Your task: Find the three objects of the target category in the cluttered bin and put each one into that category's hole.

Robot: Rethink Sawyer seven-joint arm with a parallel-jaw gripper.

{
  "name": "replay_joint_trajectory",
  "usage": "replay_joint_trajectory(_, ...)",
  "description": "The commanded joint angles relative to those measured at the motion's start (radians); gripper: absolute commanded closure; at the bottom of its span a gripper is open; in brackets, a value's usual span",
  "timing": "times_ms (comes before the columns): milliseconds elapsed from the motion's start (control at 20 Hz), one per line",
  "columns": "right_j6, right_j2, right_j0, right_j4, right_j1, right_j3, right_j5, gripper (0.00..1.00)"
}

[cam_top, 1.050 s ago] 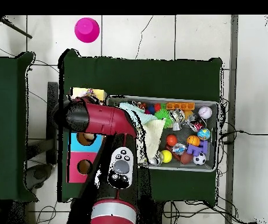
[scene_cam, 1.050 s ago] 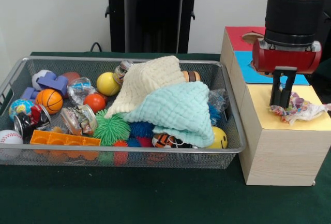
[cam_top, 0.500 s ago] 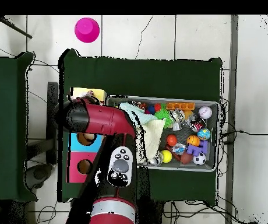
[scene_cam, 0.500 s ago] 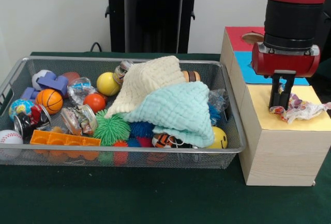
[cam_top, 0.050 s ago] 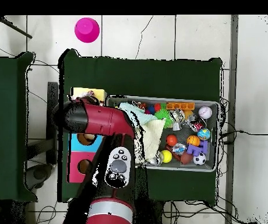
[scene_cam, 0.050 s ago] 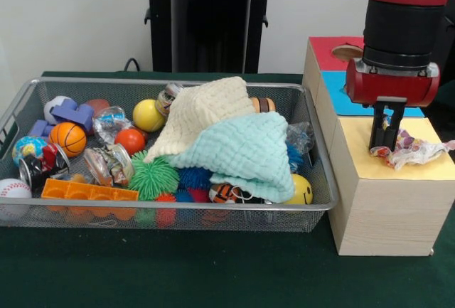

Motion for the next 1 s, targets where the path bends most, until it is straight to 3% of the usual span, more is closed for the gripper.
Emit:
replay_joint_trajectory(50,0.295,0.008,0.012,0.039,0.174,0.034,-0.108,1.0)
replay_joint_trajectory(200,0.334,0.044,-0.002,0.101,0.158,0.069,-0.108,1.0)
replay_joint_trajectory(500,0.338,0.035,0.019,0.132,0.184,0.08,-0.175,1.0)
replay_joint_trajectory(1000,0.299,0.062,-0.004,0.118,0.231,0.074,-0.276,1.0)
